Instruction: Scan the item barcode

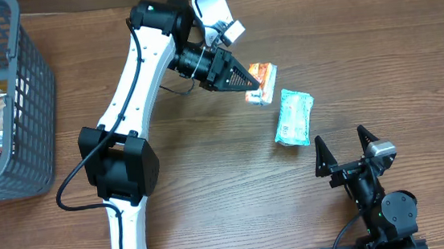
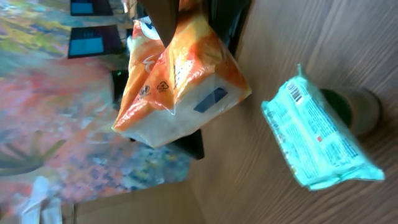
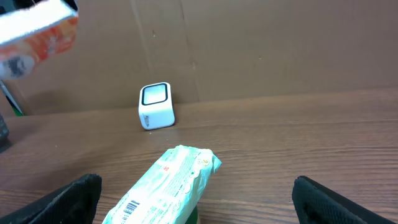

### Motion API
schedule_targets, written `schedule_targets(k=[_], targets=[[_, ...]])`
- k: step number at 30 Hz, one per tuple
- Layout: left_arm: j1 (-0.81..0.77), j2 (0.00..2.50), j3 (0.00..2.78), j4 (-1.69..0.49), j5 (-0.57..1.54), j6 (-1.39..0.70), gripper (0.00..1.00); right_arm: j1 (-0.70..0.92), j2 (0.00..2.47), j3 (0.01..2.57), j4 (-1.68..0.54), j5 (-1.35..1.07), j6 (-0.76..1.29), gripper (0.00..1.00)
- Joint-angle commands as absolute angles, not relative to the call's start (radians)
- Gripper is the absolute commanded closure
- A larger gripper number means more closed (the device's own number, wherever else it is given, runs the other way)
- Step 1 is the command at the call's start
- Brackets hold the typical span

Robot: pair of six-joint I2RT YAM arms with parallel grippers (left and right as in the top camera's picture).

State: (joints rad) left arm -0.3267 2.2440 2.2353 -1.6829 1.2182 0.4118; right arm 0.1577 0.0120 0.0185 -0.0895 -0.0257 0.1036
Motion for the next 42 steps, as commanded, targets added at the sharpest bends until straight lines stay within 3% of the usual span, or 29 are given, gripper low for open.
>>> schedule_targets(k=[1, 6, 14, 21, 26, 35, 42], targets=[[-0.328, 2.211, 2.257, -1.689, 1.022, 0.373, 0.96, 0.155, 0.003, 0.008, -0.083, -0.021, 0.097, 0.00], [-0.330, 2.211, 2.257, -1.673, 0.710, 0.150, 0.96, 0.155, 0.003, 0.008, -0.083, -0.021, 0.097, 0.00], [-0.402, 2.211, 2.253, -1.650, -0.064, -0.392, 0.96, 0.155, 0.003, 0.008, -0.083, -0.021, 0.097, 0.00], [-0.556, 2.212, 2.183, -1.653, -0.414, -0.630, 0.96, 0.155, 0.003, 0.008, -0.083, -0.021, 0.097, 0.00], [-0.642, 2.212, 2.068, -1.626, -0.490, -0.765, 0.96, 0.155, 0.003, 0.008, -0.083, -0.021, 0.097, 0.00], [-0.694, 2.212, 1.828, -1.448, -0.575, -0.794, 0.96, 0.155, 0.003, 0.008, -0.083, -0.021, 0.097, 0.00], [-0.695, 2.212, 1.794, -1.397, -0.580, -0.793, 0.96, 0.155, 0.003, 0.008, -0.083, -0.021, 0.097, 0.00]])
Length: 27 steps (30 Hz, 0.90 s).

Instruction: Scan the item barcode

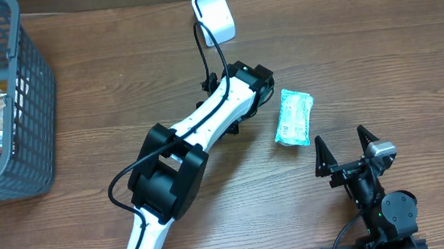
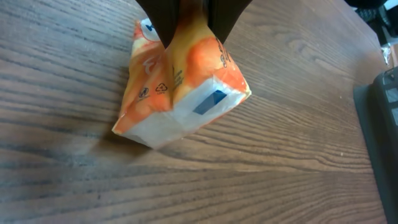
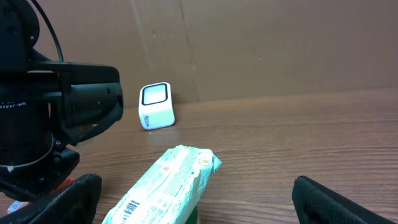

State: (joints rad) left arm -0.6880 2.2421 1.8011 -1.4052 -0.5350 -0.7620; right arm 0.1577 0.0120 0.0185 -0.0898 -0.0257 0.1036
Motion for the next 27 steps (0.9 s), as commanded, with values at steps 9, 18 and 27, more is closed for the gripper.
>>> schedule_targets(k=[9, 18, 27], targets=[[-0.695, 2.217, 1.775, -1.383, -0.579, -0.761, 0.96, 0.155, 0.003, 0.008, -0.083, -0.021, 0.097, 0.00], [-0.695, 2.220, 1.768, -1.401, -0.541, -0.702, 0.96, 0.155, 0.003, 0.008, -0.083, -0.021, 0.097, 0.00], [-0.695, 2.220, 1.690, -1.375, -0.538, -0.702, 0.96, 0.155, 0.003, 0.008, -0.083, -0.021, 0.097, 0.00]])
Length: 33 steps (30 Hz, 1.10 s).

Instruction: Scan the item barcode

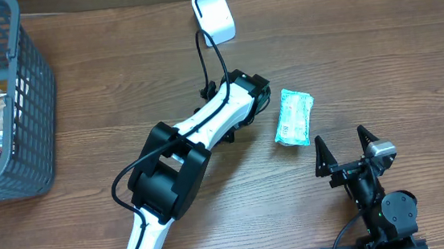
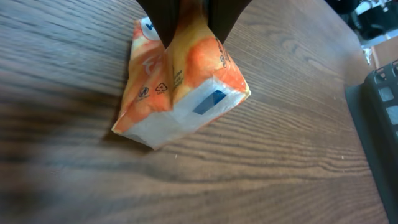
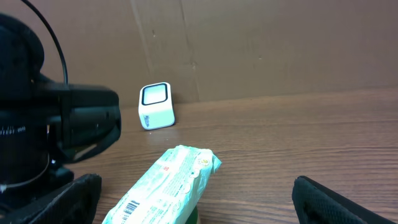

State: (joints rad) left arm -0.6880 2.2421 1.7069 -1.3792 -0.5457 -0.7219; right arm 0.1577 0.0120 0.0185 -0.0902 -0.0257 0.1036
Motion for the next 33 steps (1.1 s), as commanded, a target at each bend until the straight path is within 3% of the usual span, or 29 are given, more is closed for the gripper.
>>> schedule_targets(k=[1, 15, 17, 20, 22, 27, 33], targets=[[-0.695, 2.220, 1.691, -1.375, -0.538, -0.702, 0.96, 0.155, 0.003, 0.008, -0.083, -0.021, 0.097, 0.00], [-0.694, 2.220, 1.731, -1.393, -0.531, -0.694, 0.80, 0.155, 0.003, 0.008, -0.083, -0.021, 0.097, 0.00], [-0.694, 2.220, 1.747, -1.407, -0.531, -0.694, 0.61, 0.155, 0.003, 0.008, -0.083, -0.021, 0.097, 0.00], [-0.693, 2.220, 1.777, -1.420, -0.531, -0.694, 0.43, 0.155, 0.003, 0.008, -0.083, -0.021, 0.097, 0.00], [-0.692, 2.219, 1.786, -1.421, -0.531, -0.694, 0.37, 0.155, 0.003, 0.008, -0.083, -0.021, 0.097, 0.00], [-0.656, 2.216, 1.818, -1.457, -0.516, -0.705, 0.34, 0.155, 0.003, 0.008, -0.083, -0.021, 0.097, 0.00], [-0.554, 2.203, 1.861, -1.434, -0.265, -0.599, 0.39, 0.155, 0.003, 0.008, -0.083, -0.021, 0.097, 0.00]])
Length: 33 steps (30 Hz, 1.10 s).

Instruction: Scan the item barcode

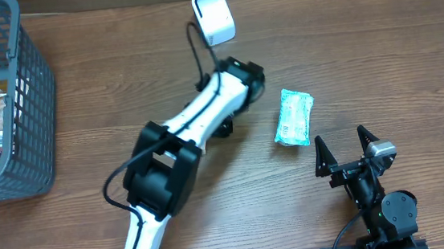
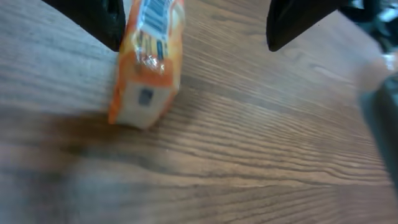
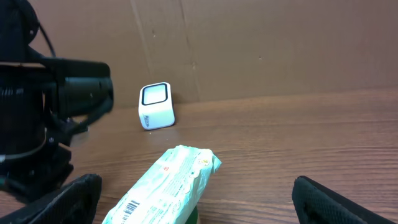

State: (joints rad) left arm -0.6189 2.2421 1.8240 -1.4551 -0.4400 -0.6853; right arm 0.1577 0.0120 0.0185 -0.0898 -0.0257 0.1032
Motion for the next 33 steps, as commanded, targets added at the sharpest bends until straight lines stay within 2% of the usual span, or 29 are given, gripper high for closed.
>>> schedule_targets(k=[1, 4, 12, 19, 33], targets=[[-0.542, 2.203, 1.861, -1.422, -0.214, -0.567, 0.40, 0.155, 0.003, 0.008, -0.083, -0.021, 0.097, 0.00], [-0.522, 2.203, 1.861, -1.399, -0.140, -0.522, 0.41, 0.155, 0.003, 0.008, -0.083, -0.021, 0.097, 0.00], [-0.526, 2.203, 1.861, -1.387, -0.136, -0.527, 0.40, 0.155, 0.003, 0.008, -0.083, -0.021, 0.097, 0.00], [-0.524, 2.183, 1.861, -1.382, -0.137, -0.566, 0.44, 0.155, 0.003, 0.008, -0.083, -0.021, 0.097, 0.00], [-0.532, 2.059, 1.830, -1.375, -0.137, -0.579, 0.36, 0.155, 0.003, 0.008, -0.083, -0.021, 0.097, 0.00]])
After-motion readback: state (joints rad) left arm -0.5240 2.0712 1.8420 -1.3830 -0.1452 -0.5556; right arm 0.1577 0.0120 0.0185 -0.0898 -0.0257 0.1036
